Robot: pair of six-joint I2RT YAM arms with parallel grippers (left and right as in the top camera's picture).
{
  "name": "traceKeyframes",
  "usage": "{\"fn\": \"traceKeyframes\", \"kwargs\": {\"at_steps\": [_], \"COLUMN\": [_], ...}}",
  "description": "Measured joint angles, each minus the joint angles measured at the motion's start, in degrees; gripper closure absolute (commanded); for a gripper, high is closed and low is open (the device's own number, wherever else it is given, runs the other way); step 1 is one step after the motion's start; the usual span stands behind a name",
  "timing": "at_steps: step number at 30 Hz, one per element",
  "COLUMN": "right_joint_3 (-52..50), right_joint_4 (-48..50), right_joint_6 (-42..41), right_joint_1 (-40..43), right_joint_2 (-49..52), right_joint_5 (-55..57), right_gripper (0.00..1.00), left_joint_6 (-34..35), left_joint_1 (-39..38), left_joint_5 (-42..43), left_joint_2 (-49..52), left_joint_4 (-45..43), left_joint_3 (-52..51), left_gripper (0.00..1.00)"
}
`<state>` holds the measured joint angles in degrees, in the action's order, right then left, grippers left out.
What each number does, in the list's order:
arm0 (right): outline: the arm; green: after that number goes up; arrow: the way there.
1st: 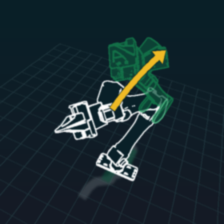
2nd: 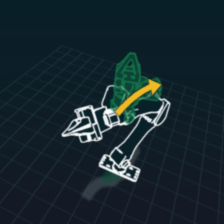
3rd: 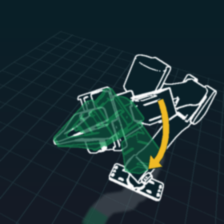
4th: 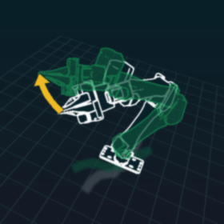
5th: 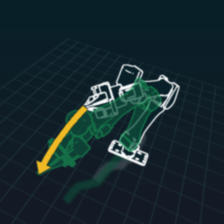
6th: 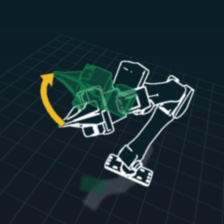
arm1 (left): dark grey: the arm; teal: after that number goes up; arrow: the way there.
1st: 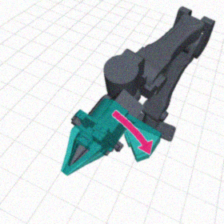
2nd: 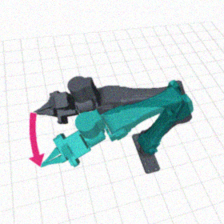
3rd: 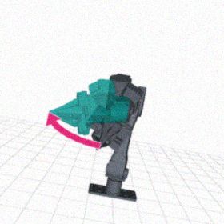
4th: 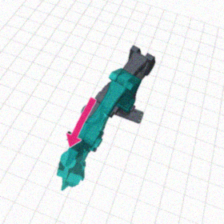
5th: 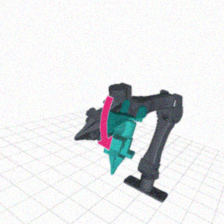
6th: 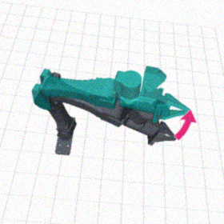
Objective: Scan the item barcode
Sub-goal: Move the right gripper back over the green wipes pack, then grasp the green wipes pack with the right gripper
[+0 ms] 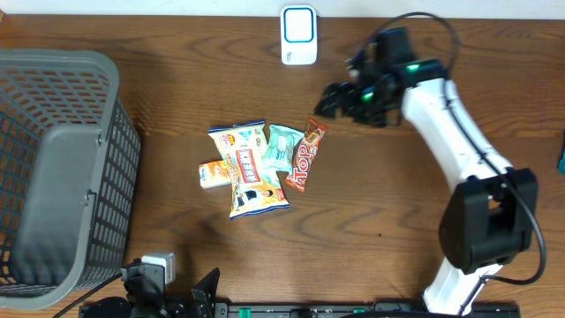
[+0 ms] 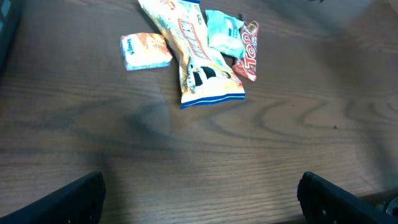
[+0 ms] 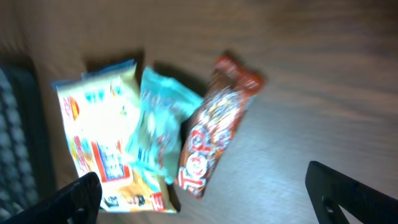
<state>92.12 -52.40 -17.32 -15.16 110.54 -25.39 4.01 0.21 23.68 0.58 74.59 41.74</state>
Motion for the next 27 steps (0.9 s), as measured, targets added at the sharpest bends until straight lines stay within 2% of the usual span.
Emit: {"fn": "traceKeyframes", "kwargs": {"at_steps": [12, 20, 27], "right_joint_3": [0.0, -0.3, -4.4], "right_joint_4": [-2.1, -1.4, 0.8], "right_joint_6": [0.9, 1.1, 0.3], "right_joint_1": [-14.3, -19.6, -22.9], "right_joint_2": [0.0, 0.0, 0.0], "right_joint_5": [10.8, 15.5, 18.4], "right_gripper": [0.01, 0.01, 0.01], "left_joint_6": [0.0, 0.0, 0.0], "left_joint_1": [0.0, 0.0, 0.0], "left_joint_5": [0.0, 0.0, 0.0], "left_joint_2": [0.0, 0.0, 0.0], "left_joint_4": [0.0, 0.0, 0.0], "left_joint_3": [0.0, 0.0, 0.0], "left_gripper": [0.02, 0.02, 0.02]}}
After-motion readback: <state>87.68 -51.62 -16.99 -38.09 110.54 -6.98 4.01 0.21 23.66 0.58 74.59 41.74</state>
